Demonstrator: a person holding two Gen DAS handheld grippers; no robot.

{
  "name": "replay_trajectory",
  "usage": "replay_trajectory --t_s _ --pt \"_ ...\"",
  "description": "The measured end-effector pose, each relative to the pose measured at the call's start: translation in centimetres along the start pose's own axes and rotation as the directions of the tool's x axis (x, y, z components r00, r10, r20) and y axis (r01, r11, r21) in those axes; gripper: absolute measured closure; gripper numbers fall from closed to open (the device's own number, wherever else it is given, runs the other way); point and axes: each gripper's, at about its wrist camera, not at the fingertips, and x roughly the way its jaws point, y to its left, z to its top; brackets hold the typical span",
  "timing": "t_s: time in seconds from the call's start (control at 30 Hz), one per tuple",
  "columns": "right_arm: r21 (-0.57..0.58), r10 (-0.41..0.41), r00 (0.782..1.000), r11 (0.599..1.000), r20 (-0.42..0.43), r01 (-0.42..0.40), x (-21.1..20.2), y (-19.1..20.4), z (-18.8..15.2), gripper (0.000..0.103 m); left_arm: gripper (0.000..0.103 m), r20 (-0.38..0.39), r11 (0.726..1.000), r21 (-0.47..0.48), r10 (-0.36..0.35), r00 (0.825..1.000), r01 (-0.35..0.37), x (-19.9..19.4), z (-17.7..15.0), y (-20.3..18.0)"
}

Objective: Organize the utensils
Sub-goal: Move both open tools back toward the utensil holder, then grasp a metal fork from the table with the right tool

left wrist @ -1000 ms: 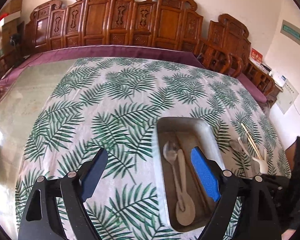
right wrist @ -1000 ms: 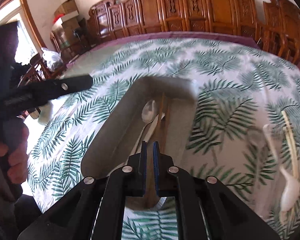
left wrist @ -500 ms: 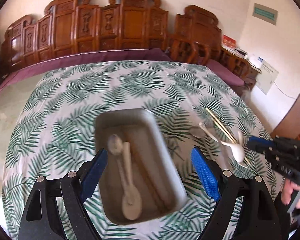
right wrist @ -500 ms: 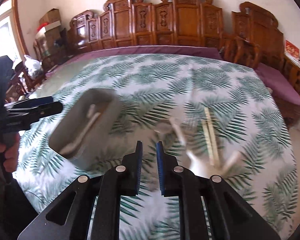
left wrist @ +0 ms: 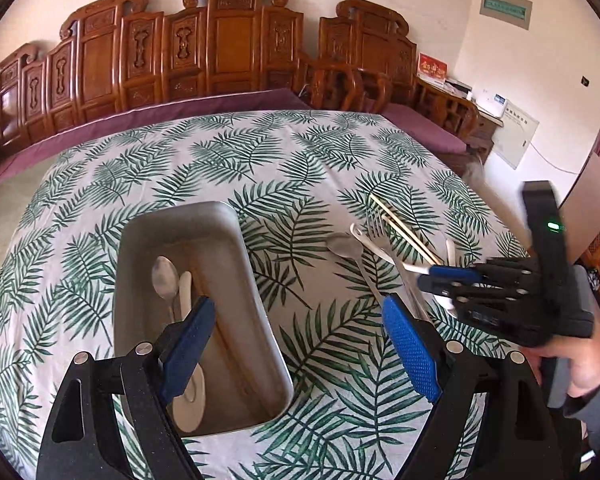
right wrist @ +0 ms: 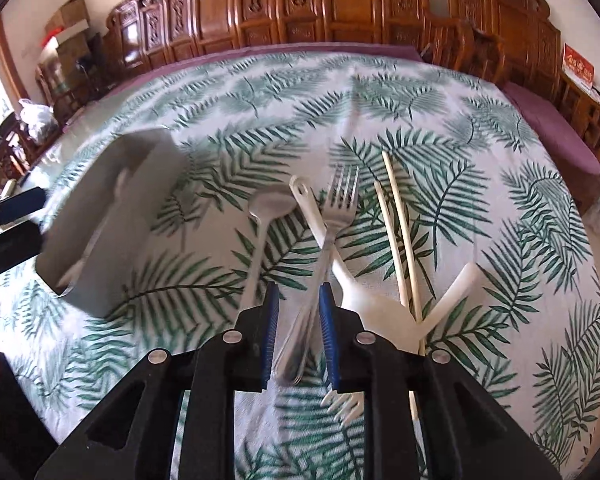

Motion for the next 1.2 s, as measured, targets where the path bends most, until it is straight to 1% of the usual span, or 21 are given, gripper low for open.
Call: replay_trajectory --t_s 0.1,0.23,0.43,0.5,0.63,0.7,0.73,0.77,0.87,1.03,1.2 --pt "0.001 -0.009 0.999 1.0 -0.032 0.009 1.3 0.0 0.6 0.08 0.021 -0.001 1.0 -0.002 -0.003 1.0 0.003 0.1 -0.1 -0.1" --pt "-0.017 -0.054 0.996 0.998 -0.074 0.053 2.7 0.4 1.1 0.08 0.021 -0.006 1.0 0.003 -0.005 1.0 0.005 0.3 -0.2 -0.4" --pt "-0.017 -0.101 0.989 0.995 -0.109 0.1 3.6 0.8 1.2 0.08 0.021 -0.005 1.0 0.005 -0.01 1.0 0.01 0.2 -0.3 -0.4" --pt "-0.014 -0.112 0.988 0.994 -0.109 0.111 3.8 0.9 1.4 0.08 0.021 -0.005 1.0 0.006 -0.009 1.0 0.009 0.3 -0.3 -0.5" --pt "0.013 -0.112 0.987 0.993 -0.114 0.114 3.9 0.7 1.6 0.08 0.021 -0.006 1.0 0.006 -0.009 1.0 0.009 0.3 -0.3 -0.5" --pt "0.02 -0.119 0.986 0.992 -0.117 0.122 3.9 0.8 1.6 0.083 0.021 -0.01 1.0 0.009 -0.007 1.0 0.007 0.4 -0.3 -0.7" --pt "0.028 -0.12 0.986 0.992 -0.12 0.124 3.9 0.7 1.6 0.09 0.021 -0.009 1.0 0.011 -0.009 1.0 0.009 0.4 -0.4 -0.8" --pt "0.043 -0.115 0.986 0.992 -0.121 0.121 3.9 0.6 1.7 0.091 0.021 -0.009 1.0 0.013 -0.01 1.0 0.01 0.4 -0.4 -0.9" --pt "0.081 -0.11 0.987 0.989 -0.119 0.12 3.8 0.2 1.7 0.093 0.021 -0.008 1.0 0.025 -0.014 1.0 0.014 0.4 -0.6 -1.4" --pt "0.102 -0.097 0.991 0.989 -0.096 0.106 3.0 -0.1 1.5 0.094 0.021 -0.014 0.999 0.037 -0.013 1.0 0.014 0.8 -0.8 -2.0" --pt "0.095 -0.062 0.997 0.993 -0.044 0.066 0.5 -0.3 1.6 0.094 0.021 -0.026 0.999 0.042 -0.019 0.999 0.02 1.3 -0.9 -2.7"
